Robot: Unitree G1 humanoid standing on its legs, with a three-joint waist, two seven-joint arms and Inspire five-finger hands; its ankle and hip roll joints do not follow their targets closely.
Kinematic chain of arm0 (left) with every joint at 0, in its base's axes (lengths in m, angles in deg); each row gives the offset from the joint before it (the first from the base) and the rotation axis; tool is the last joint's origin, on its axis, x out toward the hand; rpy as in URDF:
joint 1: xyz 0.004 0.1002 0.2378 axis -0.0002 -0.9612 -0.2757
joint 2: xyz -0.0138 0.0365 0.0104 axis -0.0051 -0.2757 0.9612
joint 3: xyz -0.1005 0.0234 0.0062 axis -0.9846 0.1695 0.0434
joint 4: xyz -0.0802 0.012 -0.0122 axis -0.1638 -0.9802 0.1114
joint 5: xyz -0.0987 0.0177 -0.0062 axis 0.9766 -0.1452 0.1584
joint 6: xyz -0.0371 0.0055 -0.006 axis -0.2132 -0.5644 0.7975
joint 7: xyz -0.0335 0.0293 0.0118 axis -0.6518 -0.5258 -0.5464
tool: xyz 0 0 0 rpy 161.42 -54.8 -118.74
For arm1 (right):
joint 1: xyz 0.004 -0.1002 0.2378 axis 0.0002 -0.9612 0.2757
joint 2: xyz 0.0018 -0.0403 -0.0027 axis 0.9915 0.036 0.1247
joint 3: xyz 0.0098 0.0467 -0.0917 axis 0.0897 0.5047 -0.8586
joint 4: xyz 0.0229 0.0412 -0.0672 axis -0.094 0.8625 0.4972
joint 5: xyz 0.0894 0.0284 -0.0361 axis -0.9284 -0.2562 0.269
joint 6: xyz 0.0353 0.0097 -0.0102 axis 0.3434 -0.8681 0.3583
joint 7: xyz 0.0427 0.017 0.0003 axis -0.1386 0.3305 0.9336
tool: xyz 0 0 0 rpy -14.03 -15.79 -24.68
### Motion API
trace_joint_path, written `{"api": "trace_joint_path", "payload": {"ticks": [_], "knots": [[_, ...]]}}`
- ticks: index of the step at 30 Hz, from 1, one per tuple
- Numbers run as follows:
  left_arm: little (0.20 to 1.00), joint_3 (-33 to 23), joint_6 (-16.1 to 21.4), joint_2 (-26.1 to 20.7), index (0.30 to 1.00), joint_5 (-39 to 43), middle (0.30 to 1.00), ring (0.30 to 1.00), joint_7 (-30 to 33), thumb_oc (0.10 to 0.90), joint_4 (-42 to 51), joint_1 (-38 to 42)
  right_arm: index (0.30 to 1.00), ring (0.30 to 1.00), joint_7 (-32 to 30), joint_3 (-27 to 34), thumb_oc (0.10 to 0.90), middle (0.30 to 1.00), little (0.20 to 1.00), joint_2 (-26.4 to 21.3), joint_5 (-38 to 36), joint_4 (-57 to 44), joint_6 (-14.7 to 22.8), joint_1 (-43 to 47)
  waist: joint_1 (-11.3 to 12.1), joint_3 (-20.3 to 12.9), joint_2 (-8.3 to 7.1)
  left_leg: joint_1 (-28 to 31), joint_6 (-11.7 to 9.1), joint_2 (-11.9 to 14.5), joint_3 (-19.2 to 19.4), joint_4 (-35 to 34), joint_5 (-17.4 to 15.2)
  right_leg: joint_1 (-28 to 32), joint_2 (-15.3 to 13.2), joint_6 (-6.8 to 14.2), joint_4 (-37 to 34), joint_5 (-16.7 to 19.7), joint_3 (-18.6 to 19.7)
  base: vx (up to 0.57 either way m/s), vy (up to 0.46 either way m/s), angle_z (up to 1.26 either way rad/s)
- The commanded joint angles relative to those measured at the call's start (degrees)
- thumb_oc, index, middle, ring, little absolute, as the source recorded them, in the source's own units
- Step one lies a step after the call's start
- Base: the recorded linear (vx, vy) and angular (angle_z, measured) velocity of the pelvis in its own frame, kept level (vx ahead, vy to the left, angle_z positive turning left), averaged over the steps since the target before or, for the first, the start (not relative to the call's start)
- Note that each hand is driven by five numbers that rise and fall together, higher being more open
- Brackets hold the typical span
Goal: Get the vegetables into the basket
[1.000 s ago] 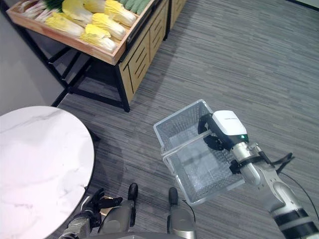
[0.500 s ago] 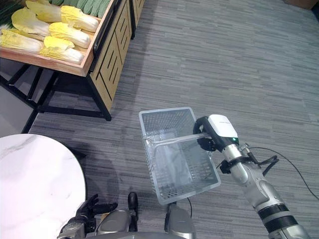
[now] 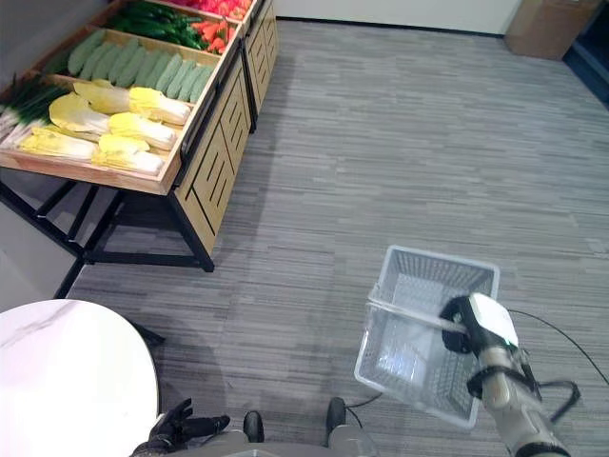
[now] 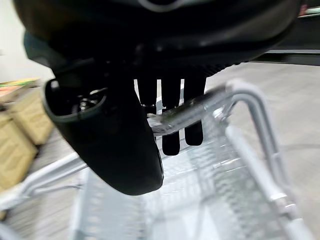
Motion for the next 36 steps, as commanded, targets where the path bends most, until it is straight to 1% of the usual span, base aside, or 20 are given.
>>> {"api": "trace_joint_path", "payload": {"ticks": [1, 2, 5, 7, 10, 11, 16, 18, 19, 21, 23, 24, 25, 27, 28, 29, 31, 32, 33, 36], "knots": [[1.000, 0.9, 2.0, 0.6, 1.000, 0.1, 1.000, 1.000, 1.0, 0.900, -3.0, 1.6, 0.300, 0.300, -7.6, 2.7, 0.400, 0.300, 0.300, -2.3, -2.3, -4.9, 4.7, 4.7, -0.1, -1.0, -0.73, -2.0, -3.1, 2.9, 0.1, 0.5, 2.0, 3.0, -3.7, 4.3, 0.1, -2.5, 0.6, 0.00, 0.000, 0.00], [1.000, 0.9, 2.0, 0.6, 1.000, 0.1, 1.000, 1.000, 1.0, 0.900, -3.0, 1.5, 0.300, 0.300, -7.7, 2.7, 0.400, 0.300, 0.300, -2.3, -2.3, -4.9, 4.7, 4.7, -0.1, -1.0, -0.73, -2.0, -3.1, 2.9, 0.1, 0.5, 2.0, 3.0, -3.7, 4.3, 0.1, -2.5, 0.6, 0.01, -0.012, -0.03], [1.000, 1.5, 2.2, 2.2, 1.000, -0.1, 1.000, 1.000, 1.5, 0.900, -3.7, 0.8, 0.300, 0.300, -11.4, 1.8, 0.400, 0.300, 0.300, -0.1, -0.9, 0.8, 5.2, 2.7, -0.8, -1.3, -0.43, -1.6, -3.2, 2.9, 0.2, 0.6, 1.9, 3.5, -3.6, 4.2, 0.1, -2.6, 0.9, 0.00, 0.000, 0.00], [1.000, 1.5, 2.2, 2.4, 1.000, 0.1, 1.000, 1.000, 1.7, 0.900, -3.8, 0.7, 0.300, 0.300, -11.7, 1.2, 0.400, 0.300, 0.300, 0.4, -0.9, 2.6, 5.3, 2.6, -0.8, -1.3, -0.35, -1.6, -3.2, 2.9, 0.3, 0.7, 1.7, 3.5, -3.6, 4.2, 0.1, -2.7, 0.9, 0.00, 0.000, 0.00], [1.000, 1.7, 2.3, 2.8, 1.000, 0.8, 1.000, 1.000, 2.4, 0.900, -3.8, 0.4, 0.300, 0.300, -13.1, 1.3, 0.400, 0.300, 0.300, 2.3, -3.2, 5.3, 5.5, 2.8, -1.0, -1.4, -0.24, -1.7, -3.2, 2.8, 0.4, 1.3, 1.3, 3.4, -3.9, 4.3, 0.1, -2.6, 1.1, 0.00, 0.013, 0.00], [1.000, 2.2, 2.1, 3.0, 1.000, 0.4, 1.000, 1.000, 2.5, 0.900, -3.8, 0.5, 0.300, 0.300, -13.7, 0.7, 0.400, 0.300, 0.300, 4.0, -4.7, 6.9, 5.5, 3.4, -1.1, -1.3, -0.37, -2.1, -3.0, 2.6, 0.6, 2.5, 0.6, 3.3, -4.2, 4.4, 0.1, -2.6, 1.2, 0.00, 0.039, -0.02], [1.000, 2.6, 2.0, 3.1, 1.000, 0.7, 1.000, 1.000, 2.7, 0.900, -3.6, 0.7, 0.300, 0.300, -14.0, -1.0, 0.400, 0.300, 0.300, 4.8, -4.3, 6.8, 5.2, 4.2, -1.2, -0.5, -1.02, -4.2, -2.6, 1.9, 0.5, 8.1, -2.3, 3.6, -5.4, 4.5, 0.1, -2.0, 2.0, 0.00, 0.059, -0.03], [1.000, 2.7, 2.0, 3.1, 1.000, 0.9, 1.000, 1.000, 2.8, 0.900, -3.4, 0.8, 0.300, 0.300, -14.2, -1.2, 0.400, 0.300, 0.300, 4.9, -4.2, 6.8, 4.9, 4.5, -1.2, -0.2, -1.13, -4.6, -2.4, 1.7, 0.6, 9.0, -2.8, 3.4, -5.6, 4.6, 0.2, -1.8, 2.3, -0.01, 0.116, -0.05], [1.000, 2.8, 2.0, 3.0, 1.000, 1.4, 1.000, 1.000, 3.0, 0.900, -3.1, 1.0, 0.300, 0.300, -14.5, -1.6, 0.400, 0.300, 0.300, 4.7, -4.0, 7.3, 4.5, 5.3, -1.1, 0.4, -1.29, -5.2, -1.7, 1.4, 0.9, 10.5, -3.9, 2.6, -6.4, 4.9, 1.5, -1.7, 3.1, -0.02, 0.151, -0.08], [1.000, 2.9, 1.9, 2.8, 1.000, 1.6, 1.000, 1.000, 3.2, 0.900, -3.0, 1.2, 0.300, 0.300, -14.7, -1.8, 0.400, 0.300, 0.300, 4.5, -4.2, 7.6, 4.2, 6.2, -1.0, 0.8, -1.16, -5.1, -0.9, 1.0, 1.4, 10.1, -4.4, 1.2, -6.9, 5.4, 3.8, -1.9, 4.1, -0.02, 0.190, -0.17], [1.000, 3.3, 1.7, 2.4, 1.000, 1.7, 1.000, 1.000, 3.2, 0.900, -2.5, 1.8, 0.300, 0.300, -15.0, -2.0, 0.400, 0.300, 0.300, 4.4, -4.1, 7.3, 3.8, 7.1, -1.0, 1.7, -1.10, -4.8, 0.2, 0.7, 1.9, 9.7, -4.9, -2.0, -6.9, 6.1, 9.2, -2.7, 5.2, -0.06, 0.189, -0.33], [1.000, 3.3, 1.6, 1.8, 1.000, 2.1, 1.000, 1.000, 3.1, 0.900, -1.7, 2.4, 0.300, 0.300, -14.7, -2.7, 0.400, 0.300, 0.300, 4.6, -4.1, 6.5, 3.5, 8.1, -0.8, 3.1, -1.08, -4.5, 1.2, 0.8, 2.8, 9.9, -5.5, -5.8, -6.8, 7.2, 17.0, -1.9, 5.3, -0.06, 0.139, -0.34], [1.000, 3.3, 1.6, 1.8, 1.000, 2.1, 1.000, 1.000, 3.1, 0.900, -1.7, 2.4, 0.300, 0.300, -14.7, -2.7, 0.400, 0.300, 0.300, 4.6, -4.1, 6.5, 3.5, 8.1, -0.7, 3.1, -1.09, -4.5, 1.2, 0.8, 2.8, 9.9, -5.5, -5.9, -6.8, 7.2, 17.0, -1.9, 5.3, -0.04, 0.135, -0.38], [1.000, 3.4, 1.4, 1.1, 1.000, 2.7, 1.000, 1.000, 3.2, 0.900, -1.3, 2.8, 0.300, 0.300, -14.4, -3.0, 0.400, 0.300, 0.300, 4.8, -4.2, 6.8, 3.3, 8.6, -1.0, 4.4, -0.76, -3.7, 1.7, 1.0, 2.7, 10.3, -6.3, -9.1, -6.6, 7.6, 23.7, -0.6, 4.5, 0.04, 0.080, -0.24], [1.000, 3.4, 1.2, 0.8, 1.000, 2.6, 1.000, 1.000, 3.4, 0.900, -1.3, 3.1, 0.300, 0.300, -14.1, -3.2, 0.400, 0.300, 0.300, 5.0, -4.3, 6.5, 3.0, 8.8, -1.4, 4.9, -0.88, -2.5, 1.6, 0.9, 2.6, 10.0, -6.7, -10.5, -6.8, 7.6, 23.7, 0.3, 3.8, 0.15, 0.046, -0.12], [1.000, 3.3, 1.1, 0.5, 1.000, 2.9, 1.000, 1.000, 3.4, 0.900, -1.2, 3.3, 0.300, 0.300, -13.8, -3.4, 0.400, 0.300, 0.300, 4.9, -4.2, 6.2, 2.7, 9.0, -1.8, 5.3, -1.03, -0.9, 1.2, 0.7, 2.6, 9.5, -7.3, -11.9, -7.1, 7.4, 21.3, 1.0, 2.2, 0.20, 0.015, 0.01], [1.000, 3.1, 1.1, 0.3, 1.000, 3.2, 1.000, 1.000, 3.3, 0.900, -1.0, 3.4, 0.300, 0.300, -13.7, -3.3, 0.400, 0.300, 0.300, 4.8, -4.2, 5.9, 2.6, 8.7, -2.6, 5.6, -0.95, 1.3, 0.8, 0.4, 2.3, 8.4, -8.1, -12.9, -7.4, 7.2, 16.9, 1.6, 1.2, 0.25, -0.024, 0.16], [1.000, 3.0, 1.2, 0.3, 1.000, 3.1, 1.000, 1.000, 3.3, 0.900, -1.0, 3.6, 0.300, 0.300, -13.6, -3.4, 0.400, 0.300, 0.300, 4.8, -4.2, 6.1, 2.5, 8.7, -3.2, 5.6, -1.22, 2.4, 0.4, 0.1, 2.1, 7.9, -8.6, -14.7, -7.4, 7.3, 13.2, 2.4, 0.9, 0.40, -0.081, 0.15], [1.000, 3.3, 1.0, 0.3, 1.000, 2.5, 1.000, 1.000, 3.2, 0.900, -1.3, 3.8, 0.300, 0.300, -13.6, -3.3, 0.400, 0.300, 0.300, 4.8, -4.4, 7.1, 2.4, 8.2, -4.4, 5.5, -0.87, 4.1, -0.1, 0.3, 0.9, 7.4, -9.5, -15.0, -6.4, 7.4, 9.5, 3.3, 2.2, 0.31, -0.071, 0.07], [1.000, 3.3, 0.9, 0.5, 1.000, 2.3, 1.000, 1.000, 3.1, 0.900, -2.1, 3.7, 0.300, 0.300, -13.6, -3.0, 0.400, 0.300, 0.300, 4.7, -4.6, 8.2, 2.2, 7.4, -4.8, 4.7, -0.60, 4.9, -0.6, 0.5, -0.2, 7.4, -9.4, -14.3, -5.6, 7.0, 10.4, 3.4, 3.4, 0.25, -0.077, 0.30]]}}
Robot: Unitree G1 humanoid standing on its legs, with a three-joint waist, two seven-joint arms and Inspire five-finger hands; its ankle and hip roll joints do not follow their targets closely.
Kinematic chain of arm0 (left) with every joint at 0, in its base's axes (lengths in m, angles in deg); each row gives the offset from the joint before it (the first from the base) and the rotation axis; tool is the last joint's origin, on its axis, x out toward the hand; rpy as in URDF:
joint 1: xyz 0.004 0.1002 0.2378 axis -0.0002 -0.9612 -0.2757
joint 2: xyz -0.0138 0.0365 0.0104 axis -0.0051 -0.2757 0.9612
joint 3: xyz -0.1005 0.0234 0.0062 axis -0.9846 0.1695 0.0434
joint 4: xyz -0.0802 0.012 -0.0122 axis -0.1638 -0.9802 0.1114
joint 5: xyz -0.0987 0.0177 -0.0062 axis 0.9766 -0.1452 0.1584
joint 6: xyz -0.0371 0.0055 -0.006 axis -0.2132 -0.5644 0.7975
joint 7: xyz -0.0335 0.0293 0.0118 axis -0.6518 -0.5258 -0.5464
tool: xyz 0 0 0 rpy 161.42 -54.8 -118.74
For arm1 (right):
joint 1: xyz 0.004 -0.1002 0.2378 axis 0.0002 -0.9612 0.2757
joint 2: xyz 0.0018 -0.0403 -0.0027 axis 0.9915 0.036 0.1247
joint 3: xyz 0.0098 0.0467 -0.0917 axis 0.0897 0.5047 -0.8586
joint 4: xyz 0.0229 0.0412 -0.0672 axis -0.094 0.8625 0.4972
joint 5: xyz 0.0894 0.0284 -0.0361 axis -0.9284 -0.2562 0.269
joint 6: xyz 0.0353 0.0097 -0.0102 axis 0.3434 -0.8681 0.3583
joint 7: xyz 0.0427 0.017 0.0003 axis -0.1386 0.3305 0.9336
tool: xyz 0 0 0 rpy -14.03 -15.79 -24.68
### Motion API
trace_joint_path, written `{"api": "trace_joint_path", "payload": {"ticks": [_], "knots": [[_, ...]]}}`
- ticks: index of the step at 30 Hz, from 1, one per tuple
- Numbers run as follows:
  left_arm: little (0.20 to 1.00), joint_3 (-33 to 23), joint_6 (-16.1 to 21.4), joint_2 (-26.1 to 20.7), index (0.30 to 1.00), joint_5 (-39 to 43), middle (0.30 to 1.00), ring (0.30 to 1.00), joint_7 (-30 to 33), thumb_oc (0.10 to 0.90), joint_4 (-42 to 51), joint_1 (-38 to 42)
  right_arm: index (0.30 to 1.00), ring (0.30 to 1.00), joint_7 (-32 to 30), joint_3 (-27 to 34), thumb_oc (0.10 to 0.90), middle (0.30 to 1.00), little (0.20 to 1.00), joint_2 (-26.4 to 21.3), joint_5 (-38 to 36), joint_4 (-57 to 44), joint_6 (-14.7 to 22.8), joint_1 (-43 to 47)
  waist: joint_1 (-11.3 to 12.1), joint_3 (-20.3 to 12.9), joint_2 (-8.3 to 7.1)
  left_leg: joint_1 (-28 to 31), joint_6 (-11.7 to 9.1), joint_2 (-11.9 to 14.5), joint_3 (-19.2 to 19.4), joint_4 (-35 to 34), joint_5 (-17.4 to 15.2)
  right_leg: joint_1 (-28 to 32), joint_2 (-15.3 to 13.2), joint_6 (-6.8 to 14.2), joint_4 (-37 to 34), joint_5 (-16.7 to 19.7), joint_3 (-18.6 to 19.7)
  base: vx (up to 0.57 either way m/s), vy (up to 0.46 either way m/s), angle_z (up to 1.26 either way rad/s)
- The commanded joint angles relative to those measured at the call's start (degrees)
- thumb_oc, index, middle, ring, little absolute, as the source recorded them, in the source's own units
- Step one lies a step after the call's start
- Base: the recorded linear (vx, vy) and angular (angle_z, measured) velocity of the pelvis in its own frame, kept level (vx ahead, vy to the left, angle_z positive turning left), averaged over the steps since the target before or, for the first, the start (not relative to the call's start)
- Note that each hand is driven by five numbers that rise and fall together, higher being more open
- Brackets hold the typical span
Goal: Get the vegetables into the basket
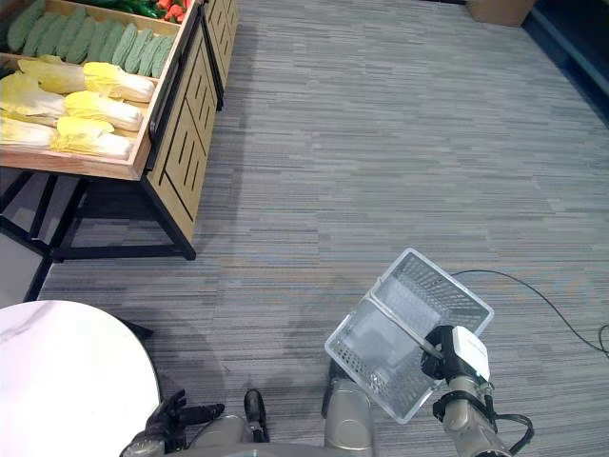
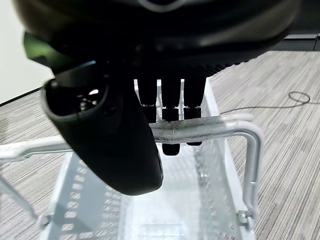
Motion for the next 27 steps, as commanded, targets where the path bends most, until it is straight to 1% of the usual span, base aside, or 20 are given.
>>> {"api": "trace_joint_path", "payload": {"ticks": [1, 3, 5, 8, 11, 12, 13, 14, 15, 16, 17, 18, 19, 20, 21, 22, 23, 24, 25, 27], "knots": [[1.000, 1.3, 1.1, 2.2, 1.000, -1.3, 1.000, 1.000, 0.4, 0.900, -0.1, -0.2, 0.300, 0.300, -3.7, 2.9, 0.400, 0.300, 0.300, -5.4, -2.4, -1.6, 1.2, 2.6, -0.4, -3.2, 1.31, 4.8, -5.0, 3.3, -2.8, 6.2, -6.4, 1.0, 1.7, 0.6, 4.4, 4.7, 0.0, 0.25, -0.119, 0.33], [1.000, 1.1, 1.2, 2.9, 1.000, -1.2, 1.000, 1.000, 0.6, 0.900, -0.3, -0.4, 0.300, 0.300, -3.8, 3.1, 0.400, 0.300, 0.300, -5.8, -2.5, -0.8, 1.5, 2.2, -0.4, -3.7, 1.68, 4.9, -5.6, 3.8, -3.5, 6.0, -6.0, 2.1, 2.4, -0.2, 3.9, 4.4, -0.9, 0.21, -0.147, 0.40], [1.000, 1.4, 1.3, 3.4, 1.000, -0.9, 1.000, 1.000, 0.6, 0.900, 0.1, -1.0, 0.300, 0.300, -4.0, 3.2, 0.400, 0.300, 0.300, -6.5, -2.7, -0.3, 1.8, 1.7, -0.5, -4.2, 2.44, 4.6, -6.6, 5.4, -4.7, 6.9, -5.0, 2.5, 3.4, -1.2, 4.9, 2.7, -2.2, 0.21, -0.204, 0.53], [1.000, 2.3, 1.3, 3.7, 1.000, -1.1, 1.000, 1.000, 0.4, 0.900, 0.6, -1.2, 0.300, 0.300, -4.2, 3.7, 0.400, 0.300, 0.300, -7.7, -2.8, -1.3, 2.1, 0.9, -0.8, -4.1, 2.92, 3.5, -7.9, 7.3, -6.4, 9.0, -3.3, 2.5, 4.7, -2.9, 6.1, 0.4, -2.8, 0.15, -0.188, 0.19], [1.000, 3.6, 1.2, 4.2, 1.000, -0.3, 1.000, 1.000, 0.5, 0.900, 2.0, -0.4, 0.300, 0.300, -4.2, 3.7, 0.400, 0.300, 0.300, -8.8, -3.4, -2.4, 2.3, 0.7, -0.8, -3.4, 2.81, -1.3, -9.3, 8.8, -8.4, 18.3, 0.9, 4.0, 6.0, -5.4, 5.8, -1.4, -3.0, 0.13, -0.236, 0.25], [1.000, 4.6, 1.3, 4.3, 1.000, 0.5, 1.000, 1.000, 0.7, 0.900, 2.8, 0.8, 0.300, 0.300, -4.3, 3.9, 0.400, 0.300, 0.300, -9.6, -3.7, -2.6, 2.4, 0.8, -0.3, -1.9, 1.94, -6.9, -9.9, 8.8, -10.4, 27.7, 4.6, 5.4, 6.0, -7.2, 5.2, -1.9, -3.4, 0.14, -0.277, 0.29], [1.000, 4.8, 1.1, 4.5, 1.000, 0.6, 1.000, 1.000, 1.0, 0.900, 3.0, 0.9, 0.300, 0.300, -4.3, 3.7, 0.400, 0.300, 0.300, -9.8, -3.9, -2.0, 2.5, 0.9, 0.0, -1.6, 1.75, -7.7, -9.6, 8.5, -11.2, 29.8, 5.3, 6.1, 6.4, -8.1, 5.2, -3.2, -3.5, 0.14, -0.249, 0.39], [1.000, 5.0, 1.1, 4.4, 1.000, 0.7, 1.000, 1.000, 1.1, 0.900, 3.1, 1.1, 0.300, 0.300, -4.5, 3.8, 0.400, 0.300, 0.300, -9.9, -3.9, -2.0, 2.4, 0.8, 0.0, -1.3, 1.62, -8.6, -9.4, 8.9, -10.5, 29.9, 6.1, 6.7, 6.4, -8.2, 5.0, -3.5, -3.7, 0.27, -0.119, 0.24], [1.000, 5.7, 1.1, 4.4, 1.000, 0.4, 1.000, 1.000, 1.6, 0.900, 3.1, 2.2, 0.300, 0.300, -5.1, 4.2, 0.400, 0.300, 0.300, -10.0, -4.7, -1.7, 2.6, 0.6, 0.7, -0.4, 1.25, -13.8, -8.3, 8.5, -6.8, 23.2, 3.9, 8.9, 5.5, -7.5, 4.1, -4.6, -4.3, 0.27, -0.034, 0.19], [1.000, 5.8, 1.2, 4.5, 1.000, 0.4, 1.000, 1.000, 1.8, 0.900, 3.1, 2.3, 0.300, 0.300, -5.3, 4.2, 0.400, 0.300, 0.300, -9.8, -4.9, -1.5, 2.8, 0.6, 1.0, -0.4, 1.28, -14.8, -8.0, 8.5, -6.0, 20.2, 3.3, 9.5, 5.4, -7.1, 4.0, -5.1, -4.1, 0.32, 0.037, 0.32], [1.000, 5.9, 1.3, 4.5, 1.000, 0.2, 1.000, 1.000, 2.0, 0.900, 3.0, 2.3, 0.300, 0.300, -5.6, 4.0, 0.400, 0.300, 0.300, -9.8, -4.9, -1.0, 3.0, 0.7, 1.7, -0.4, 1.56, -16.3, -8.0, 8.1, -5.3, 16.3, 3.7, 10.2, 5.4, -6.8, 4.1, -6.0, -3.9, 0.25, 0.101, 0.42], [1.000, 5.9, 1.4, 4.4, 1.000, 0.4, 1.000, 1.000, 2.3, 0.900, 3.0, 2.2, 0.300, 0.300, -5.9, 3.7, 0.400, 0.300, 0.300, -9.7, -4.9, -0.9, 3.0, 0.8, 2.4, -0.4, 1.96, -18.1, -8.3, 7.9, -5.6, 13.1, 5.7, 10.9, 5.8, -6.7, 4.1, -6.7, -3.5, 0.37, 0.144, 0.33], [1.000, 5.6, 1.6, 4.1, 1.000, 0.6, 1.000, 1.000, 2.1, 0.900, 3.0, 1.9, 0.300, 0.300, -5.8, 3.2, 0.400, 0.300, 0.300, -8.9, -4.9, -1.9, 2.8, 0.3, 3.7, -0.4, 2.53, -20.4, -8.8, 8.0, -6.8, 8.5, 9.2, 12.9, 7.0, -6.7, 4.1, -8.1, -2.1, 0.29, 0.100, -0.21], [1.000, 5.6, 1.6, 4.1, 1.000, 0.6, 1.000, 1.000, 2.1, 0.900, 3.0, 1.9, 0.300, 0.300, -5.8, 3.2, 0.400, 0.300, 0.300, -8.9, -4.9, -2.0, 2.8, 0.3, 3.7, -0.3, 2.40, -20.1, -8.8, 7.9, -6.7, 8.2, 9.2, 13.0, 6.9, -6.7, 4.1, -8.2, -2.1, 0.33, 0.104, -0.51], [1.000, 5.4, 1.7, 3.8, 1.000, 0.4, 1.000, 1.000, 2.2, 0.900, 2.7, 1.8, 0.300, 0.300, -5.7, 2.9, 0.400, 0.300, 0.300, -8.5, -4.7, -1.4, 3.0, 0.1, 4.6, -0.4, 2.48, -21.3, -8.9, 7.4, -8.3, 5.6, 10.3, 14.6, 7.1, -6.6, 3.9, -9.0, -0.9, 0.24, 0.079, -0.67], [1.000, 5.2, 1.8, 3.6, 1.000, 0.4, 1.000, 1.000, 2.2, 0.900, 2.5, 1.5, 0.300, 0.300, -5.7, 2.8, 0.400, 0.300, 0.300, -8.3, -4.5, -0.9, 3.0, 0.1, 5.0, -0.4, 2.52, -21.3, -9.1, 7.2, -8.9, 5.5, 10.8, 15.7, 7.1, -6.5, 3.8, -9.4, -0.4, 0.44, 0.219, -0.73], [1.000, 4.4, 1.8, 3.0, 1.000, -0.4, 1.000, 1.000, 2.3, 0.900, 1.4, 1.1, 0.300, 0.300, -5.1, 2.3, 0.400, 0.300, 0.300, -7.1, -4.3, -0.1, 3.0, -0.3, 5.1, -1.4, 2.48, -19.8, -8.7, 7.0, -8.4, 6.0, 10.8, 16.9, 7.1, -6.0, 3.8, -9.9, 1.1, 0.31, 0.179, -0.66], [1.000, 4.4, 1.8, 3.0, 1.000, -0.4, 1.000, 1.000, 2.3, 0.900, 1.5, 1.0, 0.300, 0.300, -5.1, 2.3, 0.400, 0.300, 0.300, -7.1, -4.3, -0.1, 3.0, -0.3, 5.2, -1.3, 2.41, -19.7, -8.7, 6.9, -8.3, 5.9, 10.7, 16.9, 7.0, -6.0, 3.8, -10.0, 1.2, 0.42, 0.321, -0.76], [1.000, 3.3, 1.9, 2.0, 1.000, -1.2, 1.000, 1.000, 2.9, 0.900, 0.9, 1.0, 0.300, 0.300, -5.3, 2.4, 0.400, 0.300, 0.300, -5.6, -4.1, 0.3, 2.8, -1.6, 4.9, -2.5, 2.05, -18.4, -7.5, 6.1, -6.9, 5.4, 10.1, 17.7, 5.7, -4.7, 3.8, -9.8, 1.6, 0.22, 0.184, -0.63], [1.000, 2.9, 1.8, 1.9, 1.000, -0.9, 1.000, 1.000, 2.9, 0.900, 1.0, 0.8, 0.300, 0.300, -5.5, 2.4, 0.400, 0.300, 0.300, -5.3, -4.1, 0.5, 2.8, -1.8, 5.0, -2.9, 1.75, -17.8, -6.8, 5.4, -6.4, 5.7, 9.4, 17.8, 5.0, -4.1, 4.0, -9.5, 2.2, 0.22, 0.209, -0.54]]}}
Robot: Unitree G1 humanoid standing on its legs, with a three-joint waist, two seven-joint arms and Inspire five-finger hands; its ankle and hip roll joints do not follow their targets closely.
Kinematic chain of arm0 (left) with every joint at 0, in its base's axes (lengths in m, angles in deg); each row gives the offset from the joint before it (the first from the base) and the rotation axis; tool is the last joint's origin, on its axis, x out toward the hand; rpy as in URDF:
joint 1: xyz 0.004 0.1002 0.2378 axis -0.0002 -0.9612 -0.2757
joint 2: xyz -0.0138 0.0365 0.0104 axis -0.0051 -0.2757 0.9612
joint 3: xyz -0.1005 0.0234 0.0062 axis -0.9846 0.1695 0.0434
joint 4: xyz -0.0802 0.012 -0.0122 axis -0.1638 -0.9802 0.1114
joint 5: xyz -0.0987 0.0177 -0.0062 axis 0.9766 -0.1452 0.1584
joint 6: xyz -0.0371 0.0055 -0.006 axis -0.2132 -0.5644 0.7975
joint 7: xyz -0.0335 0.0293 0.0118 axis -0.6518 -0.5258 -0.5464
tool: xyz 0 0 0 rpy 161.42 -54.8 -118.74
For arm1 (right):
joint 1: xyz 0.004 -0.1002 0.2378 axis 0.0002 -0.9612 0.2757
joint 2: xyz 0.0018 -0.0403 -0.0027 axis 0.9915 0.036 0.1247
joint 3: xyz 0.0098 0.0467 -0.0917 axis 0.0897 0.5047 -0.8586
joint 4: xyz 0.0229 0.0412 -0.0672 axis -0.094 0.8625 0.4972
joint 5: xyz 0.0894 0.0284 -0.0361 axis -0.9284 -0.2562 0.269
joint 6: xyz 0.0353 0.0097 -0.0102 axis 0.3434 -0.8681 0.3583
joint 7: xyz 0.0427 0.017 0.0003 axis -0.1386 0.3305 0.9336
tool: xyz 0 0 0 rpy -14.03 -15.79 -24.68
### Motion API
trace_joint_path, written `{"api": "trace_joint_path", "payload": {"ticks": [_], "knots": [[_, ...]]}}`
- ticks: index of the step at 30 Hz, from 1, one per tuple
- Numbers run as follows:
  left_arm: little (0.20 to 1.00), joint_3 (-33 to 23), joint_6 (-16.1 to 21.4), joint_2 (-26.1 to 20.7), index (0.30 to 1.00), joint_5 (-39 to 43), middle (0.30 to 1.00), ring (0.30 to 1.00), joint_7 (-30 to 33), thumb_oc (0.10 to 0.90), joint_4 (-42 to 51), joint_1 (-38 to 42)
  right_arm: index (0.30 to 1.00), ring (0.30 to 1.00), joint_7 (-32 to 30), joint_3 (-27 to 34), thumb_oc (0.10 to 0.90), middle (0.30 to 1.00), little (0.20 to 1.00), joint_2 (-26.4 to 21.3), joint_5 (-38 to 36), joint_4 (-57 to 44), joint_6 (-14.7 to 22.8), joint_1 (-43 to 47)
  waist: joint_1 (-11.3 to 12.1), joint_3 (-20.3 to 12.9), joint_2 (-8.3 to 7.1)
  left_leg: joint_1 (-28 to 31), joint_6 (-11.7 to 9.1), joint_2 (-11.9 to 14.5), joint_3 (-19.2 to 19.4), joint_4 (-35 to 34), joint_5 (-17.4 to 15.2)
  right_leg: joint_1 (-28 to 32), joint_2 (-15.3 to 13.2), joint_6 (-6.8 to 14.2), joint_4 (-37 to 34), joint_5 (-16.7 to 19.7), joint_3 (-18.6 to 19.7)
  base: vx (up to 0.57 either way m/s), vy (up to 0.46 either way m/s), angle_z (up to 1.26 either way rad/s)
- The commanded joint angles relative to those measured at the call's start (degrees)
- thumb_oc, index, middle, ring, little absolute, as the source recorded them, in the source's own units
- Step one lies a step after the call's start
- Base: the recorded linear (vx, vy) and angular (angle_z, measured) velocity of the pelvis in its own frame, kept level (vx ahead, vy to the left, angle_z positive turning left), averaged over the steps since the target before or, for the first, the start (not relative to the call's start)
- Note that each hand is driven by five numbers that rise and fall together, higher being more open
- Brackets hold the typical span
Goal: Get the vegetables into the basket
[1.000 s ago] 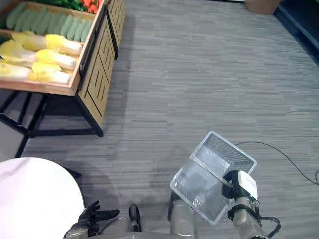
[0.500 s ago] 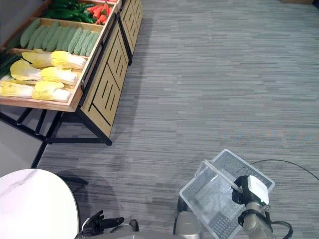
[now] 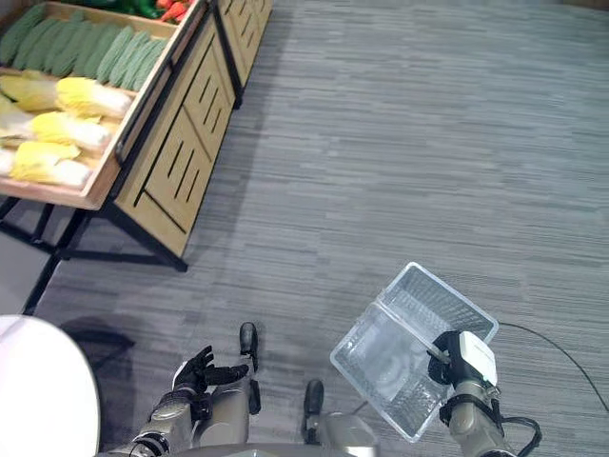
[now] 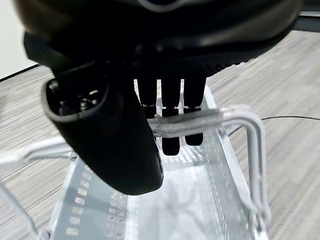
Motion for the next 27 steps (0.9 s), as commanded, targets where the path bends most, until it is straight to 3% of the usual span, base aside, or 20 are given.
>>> {"api": "trace_joint_path", "payload": {"ticks": [1, 2, 4, 5, 10, 13, 14, 15, 16, 19, 20, 22, 24, 27], "knots": [[1.000, 1.4, 0.5, -1.5, 1.000, -2.1, 1.000, 1.000, 2.1, 0.900, -1.4, -5.5, 0.300, 0.300, -4.7, 3.7, 0.400, 0.300, 0.300, -3.4, -2.0, -4.8, 1.8, -2.0, 0.5, -3.1, -0.30, 2.0, 3.1, -1.0, 1.6, 2.7, -2.7, -2.2, -12.9, 7.5, 9.8, -1.3, 4.5, 0.28, 0.302, -0.44], [1.000, 1.0, 0.8, -1.8, 1.000, -2.1, 1.000, 1.000, 2.3, 0.900, -0.8, -5.9, 0.300, 0.300, -4.8, 3.4, 0.400, 0.300, 0.300, -2.5, -1.8, -3.9, 1.8, -2.0, 0.6, -3.4, -0.93, 2.5, 4.1, -1.9, 2.9, 4.0, -4.7, -2.5, -14.2, 8.7, 10.5, 0.6, 5.4, 0.20, 0.232, -0.31], [1.000, 0.8, 1.0, -2.1, 1.000, -1.9, 1.000, 1.000, 2.2, 0.900, -0.7, -5.9, 0.300, 0.300, -4.8, 3.1, 0.400, 0.300, 0.300, -2.0, -1.8, -3.4, 1.7, -1.6, 0.6, -3.6, -1.24, 2.6, 4.5, -2.2, 3.7, 4.8, -5.7, -3.0, -14.8, 9.3, 11.0, 1.8, 6.0, 0.17, 0.212, -0.27], [1.000, 0.6, 1.2, -2.7, 1.000, -1.9, 1.000, 1.000, 2.1, 0.900, -0.1, -6.0, 0.300, 0.300, -4.8, 2.6, 0.400, 0.300, 0.300, -1.3, -1.6, -3.4, 1.6, -1.0, 0.7, -3.8, -1.75, 3.0, 5.3, -2.9, 5.0, 6.5, -7.6, -3.2, -16.2, 10.2, 11.8, 4.8, 6.5, 0.16, 0.213, -0.15], [1.000, 0.1, 0.8, -3.7, 1.000, -1.9, 1.000, 1.000, 1.9, 0.900, -0.1, -5.3, 0.300, 0.300, -4.1, 1.5, 0.400, 0.300, 0.300, -0.8, -1.0, -4.4, 1.3, 0.5, 0.6, -4.2, -2.25, 4.2, 6.8, -3.9, 6.8, 7.5, -10.4, -4.3, -17.8, 11.3, 14.4, 9.3, 7.5, 0.13, 0.188, -0.06], [1.000, -0.7, 1.0, -4.6, 1.000, -1.0, 1.000, 1.000, 2.5, 0.900, 1.2, -4.3, 0.300, 0.300, -4.0, 0.2, 0.400, 0.300, 0.300, 0.0, -0.4, -4.9, 0.9, 2.1, 0.9, -4.2, -1.68, 7.7, 8.5, -4.3, 8.0, 7.0, -12.5, -7.1, -19.1, 11.6, 22.8, 13.5, 5.8, 0.15, 0.211, -0.22], [1.000, -0.7, 1.0, -4.6, 1.000, -1.0, 1.000, 1.000, 2.5, 0.900, 1.2, -4.3, 0.300, 0.300, -4.0, 0.2, 0.400, 0.300, 0.300, 0.0, -0.4, -4.9, 0.9, 2.2, 1.0, -4.1, -1.71, 7.8, 8.5, -4.4, 8.0, 7.0, -12.5, -7.1, -19.1, 11.7, 22.9, 13.5, 5.9, 0.14, 0.179, -0.29], [1.000, -1.2, 1.1, -5.1, 1.000, -0.2, 1.000, 1.000, 3.0, 0.900, 2.1, -4.0, 0.300, 0.300, -3.9, -0.1, 0.400, 0.300, 0.300, 0.5, -0.1, -5.5, 0.7, 2.3, 1.1, -3.9, -0.99, 10.5, 9.5, -4.2, 8.0, 6.0, -13.1, -8.7, -19.4, 11.4, 29.4, 14.6, 4.0, 0.15, 0.171, -0.22], [1.000, -1.4, 1.1, -5.3, 1.000, -0.1, 1.000, 1.000, 3.3, 0.900, 2.1, -3.8, 0.300, 0.300, -4.0, -0.3, 0.400, 0.300, 0.300, 0.8, 0.0, -5.7, 0.6, 2.3, 1.0, -3.8, -0.70, 11.7, 9.7, -4.0, 8.0, 5.5, -13.2, -10.1, -19.5, 11.3, 31.3, 14.6, 2.6, 0.21, 0.196, -0.07], [1.000, -1.4, 1.0, -5.5, 1.000, -0.2, 1.000, 1.000, 3.6, 0.900, 2.3, -3.6, 0.300, 0.300, -4.0, -0.2, 0.400, 0.300, 0.300, 0.9, 0.0, -5.6, 0.6, 2.2, 0.5, -3.5, -0.51, 13.0, 9.7, -4.0, 7.4, 4.8, -13.3, -11.9, -18.7, 11.0, 32.3, 13.4, 2.5, 0.11, 0.038, 0.08], [1.000, -1.3, 0.8, -5.8, 1.000, -0.6, 1.000, 1.000, 4.6, 0.900, 2.0, -2.9, 0.300, 0.300, -4.1, -0.5, 0.400, 0.300, 0.300, 1.2, -0.1, -6.3, 0.6, 2.0, -0.7, -3.0, -0.40, 15.2, 9.1, -3.8, 6.2, 3.7, -13.2, -15.6, -17.0, 10.5, 30.7, 10.2, 0.9, 0.23, -0.007, 0.30], [1.000, -1.7, 0.7, -5.8, 1.000, -0.5, 1.000, 1.000, 5.1, 0.900, 1.3, -2.1, 0.300, 0.300, -4.4, -0.5, 0.400, 0.300, 0.300, 1.2, -0.4, -6.2, 0.9, 1.9, -1.6, -2.5, -1.27, 17.2, 8.2, -4.3, 5.0, 3.1, -14.1, -17.8, -16.1, 10.4, 22.9, 8.3, -0.2, 0.30, -0.079, 0.14], [1.000, -2.3, 0.6, -5.4, 1.000, -0.6, 1.000, 1.000, 6.1, 0.900, 0.4, -1.9, 0.300, 0.300, -4.8, -0.7, 0.400, 0.300, 0.300, 1.4, -0.7, -5.4, 1.0, 2.0, -2.6, -2.1, -1.89, 19.2, 7.0, -4.5, 3.8, 2.6, -15.2, -18.3, -15.3, 11.1, 14.8, 9.1, -0.1, 0.29, -0.107, 0.22], [1.000, -2.8, 0.5, -4.2, 1.000, -1.8, 1.000, 1.000, 7.2, 0.900, -1.5, -1.8, 0.300, 0.300, -5.5, -0.8, 0.400, 0.300, 0.300, 1.0, -0.4, -4.7, 1.2, 1.0, -4.9, -2.3, -2.02, 22.8, 5.5, -4.1, 0.5, 2.1, -16.3, -22.1, -12.8, 12.5, 5.9, 13.0, 5.1, 0.38, -0.115, 0.56]]}}
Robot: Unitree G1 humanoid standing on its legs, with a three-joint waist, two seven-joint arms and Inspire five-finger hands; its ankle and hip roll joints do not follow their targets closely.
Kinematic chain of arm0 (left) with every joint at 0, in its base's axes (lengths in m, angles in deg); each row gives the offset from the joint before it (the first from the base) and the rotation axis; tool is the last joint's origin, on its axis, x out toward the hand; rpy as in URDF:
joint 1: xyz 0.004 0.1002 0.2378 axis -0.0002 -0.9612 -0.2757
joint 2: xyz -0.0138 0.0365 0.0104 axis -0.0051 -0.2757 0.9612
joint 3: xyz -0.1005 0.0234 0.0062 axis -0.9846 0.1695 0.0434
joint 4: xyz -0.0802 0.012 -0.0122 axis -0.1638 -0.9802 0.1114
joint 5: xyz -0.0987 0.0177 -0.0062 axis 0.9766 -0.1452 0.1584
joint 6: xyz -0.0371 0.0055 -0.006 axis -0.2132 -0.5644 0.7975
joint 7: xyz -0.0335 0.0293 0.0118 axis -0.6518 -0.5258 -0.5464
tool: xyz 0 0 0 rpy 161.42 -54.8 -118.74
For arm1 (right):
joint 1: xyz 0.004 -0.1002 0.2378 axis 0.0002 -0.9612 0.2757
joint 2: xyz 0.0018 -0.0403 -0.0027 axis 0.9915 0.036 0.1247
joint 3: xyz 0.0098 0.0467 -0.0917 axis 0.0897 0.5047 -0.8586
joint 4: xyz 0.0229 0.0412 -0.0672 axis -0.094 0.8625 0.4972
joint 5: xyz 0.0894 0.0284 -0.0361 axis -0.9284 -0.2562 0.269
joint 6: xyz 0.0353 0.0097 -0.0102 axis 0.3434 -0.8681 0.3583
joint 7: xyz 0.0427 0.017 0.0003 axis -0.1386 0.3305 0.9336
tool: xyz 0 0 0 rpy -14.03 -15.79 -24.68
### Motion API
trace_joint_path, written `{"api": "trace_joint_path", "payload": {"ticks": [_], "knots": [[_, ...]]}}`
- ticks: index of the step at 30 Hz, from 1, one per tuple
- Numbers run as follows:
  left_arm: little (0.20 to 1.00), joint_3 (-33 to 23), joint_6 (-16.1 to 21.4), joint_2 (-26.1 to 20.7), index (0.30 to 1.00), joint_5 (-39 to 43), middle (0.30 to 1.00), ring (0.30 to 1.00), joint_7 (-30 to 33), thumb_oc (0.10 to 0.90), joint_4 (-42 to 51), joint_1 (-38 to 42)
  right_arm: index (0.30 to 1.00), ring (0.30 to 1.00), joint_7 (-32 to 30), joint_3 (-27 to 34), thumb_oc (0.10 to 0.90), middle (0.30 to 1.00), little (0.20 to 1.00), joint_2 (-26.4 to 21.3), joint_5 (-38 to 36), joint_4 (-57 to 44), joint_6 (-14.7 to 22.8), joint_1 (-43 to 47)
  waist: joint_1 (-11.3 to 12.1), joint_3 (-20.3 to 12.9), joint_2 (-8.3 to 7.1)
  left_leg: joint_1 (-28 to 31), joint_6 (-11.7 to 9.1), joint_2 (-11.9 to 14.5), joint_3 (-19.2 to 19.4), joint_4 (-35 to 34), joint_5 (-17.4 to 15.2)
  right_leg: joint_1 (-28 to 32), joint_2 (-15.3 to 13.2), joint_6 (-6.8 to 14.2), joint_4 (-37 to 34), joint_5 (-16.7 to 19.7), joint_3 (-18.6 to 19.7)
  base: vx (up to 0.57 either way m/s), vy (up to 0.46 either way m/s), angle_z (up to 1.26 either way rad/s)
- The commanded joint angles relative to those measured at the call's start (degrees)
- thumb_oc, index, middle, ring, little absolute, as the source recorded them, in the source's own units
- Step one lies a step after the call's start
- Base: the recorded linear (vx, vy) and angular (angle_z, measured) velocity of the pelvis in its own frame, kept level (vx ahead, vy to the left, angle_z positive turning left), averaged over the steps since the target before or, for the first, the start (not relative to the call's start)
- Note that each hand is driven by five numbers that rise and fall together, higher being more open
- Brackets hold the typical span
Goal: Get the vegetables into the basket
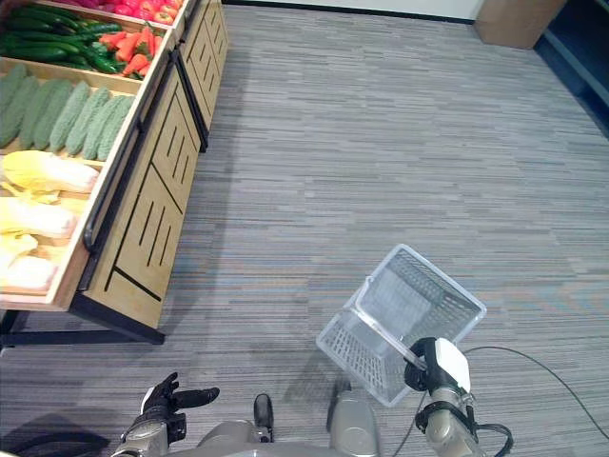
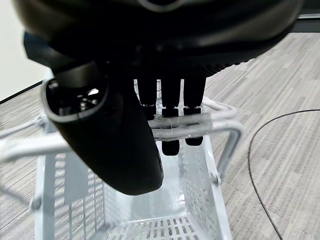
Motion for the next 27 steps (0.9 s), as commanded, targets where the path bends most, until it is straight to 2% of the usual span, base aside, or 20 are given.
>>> {"api": "trace_joint_path", "payload": {"ticks": [1, 2, 5, 7, 10, 11, 12, 13, 14, 16, 17, 18, 19, 21, 22, 23, 24, 26, 27], "knots": [[1.000, -0.6, 1.6, -0.7, 1.000, -1.9, 1.000, 1.000, 1.9, 0.900, 2.1, 0.5, 0.300, 0.300, -5.0, 3.3, 0.400, 0.300, 0.300, -5.0, -0.5, -2.0, 1.9, 2.8, -1.2, 1.3, 0.38, 3.0, -5.8, 2.7, 0.4, 5.5, -4.3, -1.5, 0.7, 2.9, 4.2, 7.9, 1.6, 0.34, -0.105, 0.58], [1.000, -0.5, 1.5, -0.4, 1.000, -2.1, 1.000, 1.000, 1.7, 0.900, 1.6, 0.2, 0.300, 0.300, -4.9, 3.7, 0.400, 0.300, 0.300, -5.2, -0.7, -1.8, 1.8, 2.6, -1.6, 0.9, 0.43, 3.9, -6.0, 2.6, -0.6, 5.4, -4.4, -1.8, 1.1, 3.0, 5.5, 8.2, 2.3, 0.21, -0.077, 0.50], [1.000, -0.4, 1.6, 0.6, 1.000, -2.8, 1.000, 1.000, 1.5, 0.900, 0.7, -0.8, 0.300, 0.300, -5.2, 4.2, 0.400, 0.300, 0.300, -5.2, -1.1, 0.2, 1.8, 2.2, -1.3, -0.5, 0.39, 5.7, -7.3, 3.8, -1.4, 7.0, -4.7, 0.8, 1.1, 1.9, 6.1, 8.8, 0.1, 0.28, -0.161, 0.92], [1.000, -0.8, 1.5, 1.2, 1.000, -2.3, 1.000, 1.000, 1.2, 0.900, 0.6, -2.4, 0.300, 0.300, -5.2, 4.8, 0.400, 0.300, 0.300, -6.3, -1.7, 0.2, 2.4, 1.4, -1.1, -1.4, 1.12, 5.4, -8.9, 5.8, -3.1, 9.1, -3.3, 2.1, 2.6, -0.1, 7.7, 6.6, -1.5, 0.26, -0.238, 0.48], [1.000, -0.6, 1.5, 1.3, 1.000, -2.4, 1.000, 1.000, 1.2, 0.900, 0.5, -2.7, 0.300, 0.300, -5.2, 5.0, 0.400, 0.300, 0.300, -6.6, -2.1, 0.3, 2.8, 1.3, -1.1, -1.4, 1.40, 4.7, -9.4, 6.4, -3.8, 10.8, -2.4, 2.4, 3.0, -0.8, 8.2, 5.6, -2.1, 0.15, -0.164, 0.22], [1.000, -0.2, 1.3, 1.4, 1.000, -2.9, 1.000, 1.000, 0.8, 0.900, 0.5, -3.1, 0.300, 0.300, -4.9, 4.8, 0.400, 0.300, 0.300, -7.2, -2.2, 0.1, 3.0, 1.6, -0.8, -1.5, 1.56, 3.9, -10.0, 7.0, -4.8, 13.6, -0.8, 2.8, 3.6, -1.8, 8.9, 4.3, -2.3, 0.19, -0.239, 0.17], [1.000, 0.7, 1.2, 1.6, 1.000, -2.7, 1.000, 1.000, 0.7, 0.900, 1.0, -3.1, 0.300, 0.300, -5.2, 4.8, 0.400, 0.300, 0.300, -8.4, -2.5, -0.4, 3.2, 2.0, -0.6, -0.7, 1.31, -0.4, -10.8, 7.6, -5.9, 20.7, 2.0, 4.4, 3.7, -3.6, 9.0, 2.6, -3.4, 0.22, -0.283, 0.26], [1.000, 1.1, 1.0, 1.7, 1.000, -2.8, 1.000, 1.000, 0.5, 0.900, 1.1, -2.9, 0.300, 0.300, -5.2, 4.7, 0.400, 0.300, 0.300, -8.7, -2.5, -1.2, 3.2, 2.1, -0.4, -0.3, 1.04, -2.2, -11.0, 7.6, -6.2, 23.7, 3.3, 5.1, 3.7, -4.4, 9.2, 1.8, -3.7, 0.12, -0.188, 0.44], [1.000, 1.1, 1.0, 1.7, 1.000, -2.8, 1.000, 1.000, 0.5, 0.900, 1.1, -2.9, 0.300, 0.300, -5.2, 4.7, 0.400, 0.300, 0.300, -8.7, -2.5, -1.2, 3.2, 2.0, -0.6, -0.3, 1.08, -2.4, -11.0, 7.7, -6.4, 23.9, 3.2, 5.0, 3.7, -4.4, 9.2, 1.7, -3.9, 0.06, -0.116, 0.50], [1.000, 1.3, 0.5, 1.9, 1.000, -3.3, 1.000, 1.000, 0.4, 0.900, 0.6, -3.2, 0.300, 0.300, -5.3, 4.4, 0.400, 0.300, 0.300, -9.6, -2.1, -1.7, 3.3, 2.5, -0.3, 0.2, 0.57, -4.8, -10.8, 8.6, -4.5, 29.4, 5.4, 6.7, 3.5, -6.2, 9.6, -0.1, -4.9, 0.12, -0.155, 0.31], [1.000, 1.4, 0.1, 2.0, 1.000, -3.8, 1.000, 1.000, 0.3, 0.900, 0.3, -3.5, 0.300, 0.300, -5.3, 4.6, 0.400, 0.300, 0.300, -10.0, -1.9, -3.1, 3.2, 2.4, -0.3, 0.8, 0.34, -6.7, -10.4, 10.7, 0.1, 28.9, 5.9, 8.3, 2.9, -6.4, 9.3, -1.0, -6.6, 0.16, -0.142, 0.56], [1.000, 1.7, -0.3, 2.4, 1.000, -4.7, 1.000, 1.000, 0.1, 0.900, -0.1, -3.8, 0.300, 0.300, -5.6, 4.6, 0.400, 0.300, 0.300, -10.5, -2.0, -4.8, 3.3, 2.9, 0.3, 1.4, 0.16, -9.8, -10.1, 11.0, 3.4, 25.6, 4.5, 9.6, 1.9, -5.9, 8.6, -1.5, -7.9, 0.12, -0.090, 0.80], [1.000, 1.7, -0.3, 2.4, 1.000, -4.7, 1.000, 1.000, 0.1, 0.900, -0.1, -3.8, 0.300, 0.300, -5.6, 4.6, 0.400, 0.300, 0.300, -10.6, -2.0, -4.9, 3.3, 2.9, 0.3, 1.4, 0.16, -9.8, -10.0, 10.9, 3.4, 25.6, 4.4, 9.7, 1.8, -5.9, 8.6, -1.5, -7.9, 0.08, -0.019, 0.89], [1.000, 2.0, -0.2, 2.4, 1.000, -5.9, 1.000, 1.000, -0.4, 0.900, -0.4, -4.4, 0.300, 0.300, -5.8, 4.8, 0.400, 0.300, 0.300, -10.8, -1.8, -6.1, 3.5, 3.2, 1.1, 1.7, -0.01, -13.2, -9.5, 10.7, 6.5, 20.3, 2.2, 10.7, 0.9, -4.9, 7.7, -2.2, -9.4, 0.09, 0.032, 0.65], [1.000, 2.2, -0.3, 2.5, 1.000, -6.1, 1.000, 1.000, -0.5, 0.900, -0.5, -4.7, 0.300, 0.300, -5.9, 4.7, 0.400, 0.300, 0.300, -11.0, -1.6, -6.4, 3.5, 3.5, 1.5, 1.8, 0.24, -15.2, -9.7, 10.6, 8.2, 17.3, 2.8, 11.2, 0.8, -4.6, 7.4, -2.6, -9.8, 0.21, 0.120, 0.64], [1.000, 2.0, -0.3, 2.4, 1.000, -6.8, 1.000, 1.000, -1.0, 0.900, -1.2, -5.7, 0.300, 0.300, -5.8, 4.6, 0.400, 0.300, 0.300, -10.6, -1.6, -6.6, 3.5, 3.9, 2.8, 2.0, 1.15, -19.0, -10.7, 12.1, 10.9, 12.2, 7.5, 13.2, 1.5, -4.5, 6.8, -3.7, -10.6, 0.35, 0.166, 0.55], [1.000, 1.8, -0.2, 2.2, 1.000, -7.3, 1.000, 1.000, -1.6, 0.900, -1.8, -6.5, 0.300, 0.300, -5.7, 4.0, 0.400, 0.300, 0.300, -10.0, -1.1, -6.5, 3.6, 4.1, 4.4, 2.2, 1.34, -20.1, -11.4, 11.9, 10.4, 7.9, 10.4, 15.5, 1.9, -4.4, 6.3, -4.7, -10.4, 0.41, 0.183, 0.39], [1.000, 1.2, -0.3, 2.1, 1.000, -7.3, 1.000, 1.000, -2.0, 0.900, -2.3, -7.0, 0.300, 0.300, -5.5, 3.8, 0.400, 0.300, 0.300, -9.7, -0.9, -6.9, 3.5, 4.2, 5.1, 2.0, 1.46, -20.2, -11.5, 11.7, 9.7, 6.8, 11.5, 16.4, 2.2, -4.3, 6.0, -5.1, -10.0, 0.23, 0.124, 0.01], [1.000, 1.0, -0.5, 2.3, 1.000, -7.9, 1.000, 1.000, -2.3, 0.900, -2.5, -7.8, 0.300, 0.300, -5.4, 3.6, 0.400, 0.300, 0.300, -9.0, -0.7, -6.7, 3.4, 4.1, 5.2, 1.6, 1.48, -18.3, -11.1, 11.2, 9.6, 5.7, 10.7, 17.1, 2.2, -3.8, 6.1, -5.6, -9.9, 0.15, 0.148, -0.19]]}}
